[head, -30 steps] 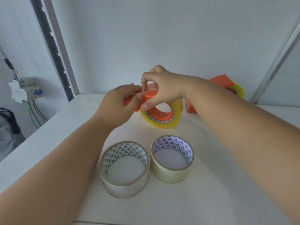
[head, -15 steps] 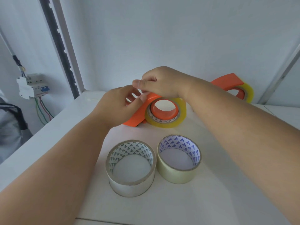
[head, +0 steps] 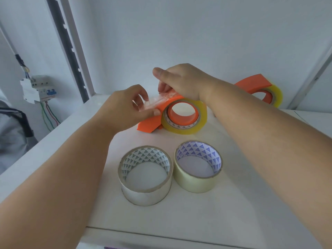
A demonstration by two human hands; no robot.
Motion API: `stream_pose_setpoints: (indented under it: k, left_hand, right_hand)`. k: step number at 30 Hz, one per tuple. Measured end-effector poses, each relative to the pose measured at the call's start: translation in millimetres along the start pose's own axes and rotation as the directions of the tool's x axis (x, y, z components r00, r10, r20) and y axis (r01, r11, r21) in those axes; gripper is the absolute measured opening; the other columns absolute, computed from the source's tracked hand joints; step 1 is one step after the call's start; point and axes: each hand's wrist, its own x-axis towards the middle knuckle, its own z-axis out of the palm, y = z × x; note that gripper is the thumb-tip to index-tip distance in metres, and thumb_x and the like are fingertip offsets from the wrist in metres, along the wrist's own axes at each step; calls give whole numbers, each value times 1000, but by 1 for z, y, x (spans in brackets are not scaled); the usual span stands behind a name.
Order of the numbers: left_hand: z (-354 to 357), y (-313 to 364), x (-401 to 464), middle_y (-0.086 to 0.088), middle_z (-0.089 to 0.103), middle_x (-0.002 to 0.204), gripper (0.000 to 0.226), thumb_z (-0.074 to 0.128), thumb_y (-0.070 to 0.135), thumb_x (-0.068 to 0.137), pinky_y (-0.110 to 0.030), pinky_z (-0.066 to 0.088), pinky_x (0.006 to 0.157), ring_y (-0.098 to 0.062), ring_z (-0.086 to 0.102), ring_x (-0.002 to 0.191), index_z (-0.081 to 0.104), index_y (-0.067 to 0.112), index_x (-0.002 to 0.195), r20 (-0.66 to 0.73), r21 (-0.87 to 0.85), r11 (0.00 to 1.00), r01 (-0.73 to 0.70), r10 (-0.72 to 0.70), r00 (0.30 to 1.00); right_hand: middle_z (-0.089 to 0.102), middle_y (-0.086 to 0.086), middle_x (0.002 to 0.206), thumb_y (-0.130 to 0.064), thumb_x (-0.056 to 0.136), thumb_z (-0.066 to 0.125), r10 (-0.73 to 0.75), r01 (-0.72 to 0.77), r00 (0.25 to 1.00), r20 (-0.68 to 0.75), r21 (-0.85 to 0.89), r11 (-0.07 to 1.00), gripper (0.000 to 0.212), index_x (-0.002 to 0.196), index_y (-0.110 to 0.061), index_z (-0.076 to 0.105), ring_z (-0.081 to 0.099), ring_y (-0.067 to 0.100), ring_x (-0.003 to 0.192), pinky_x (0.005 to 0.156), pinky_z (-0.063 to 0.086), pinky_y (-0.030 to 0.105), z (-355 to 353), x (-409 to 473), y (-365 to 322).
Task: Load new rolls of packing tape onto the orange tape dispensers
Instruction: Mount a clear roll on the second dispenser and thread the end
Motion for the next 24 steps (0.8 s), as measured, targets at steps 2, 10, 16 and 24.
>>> stream_pose_setpoints:
  k: [2, 10, 16, 24]
  left_hand:
    - [-6, 0, -4, 8, 65, 80, 33, 70, 48, 76, -23, 47, 66, -7, 62, 75, 53, 29, 97, -19, -33, 999, 34, -35, 999]
    - [-19, -11, -2, -2, 74, 71, 20, 41, 10, 83, -39, 54, 81, -21, 72, 77, 46, 17, 102, -95, -481, 802, 353, -449, 889]
    - [-22, -20, -10, -7, 73, 87, 16, 45, 24, 89, -33, 50, 79, -26, 71, 83, 41, 15, 101, 260, -777, 257, 575, -701, 664]
    - [-44, -32, -15, -9, 68, 99, 25, 51, 32, 88, -34, 51, 79, -25, 70, 87, 49, 14, 106, 242, -724, 269, 635, -763, 599]
  right_hand:
    - [69, -11, 87, -63, 92, 30, -4, 4, 1000, -6, -4, 1000, 62, 87, -17, 71, 62, 7, 89, 91, 43, 31, 0, -1, 0]
    - [63, -15, 106, -68, 67, 64, 30, -10, 986, 163, -128, 992, 50, 100, -31, 65, 58, 6, 102, 94, 46, 31, -6, -10, 4]
    - [59, -14, 110, -42, 73, 73, 25, 15, 977, 210, -187, 982, 32, 103, -34, 65, 57, 11, 104, 92, 47, 31, -6, -13, -3]
    - [60, -19, 106, -42, 71, 73, 30, 15, 973, 229, -192, 981, 32, 102, -37, 66, 56, 9, 110, 94, 45, 31, -10, -12, -4]
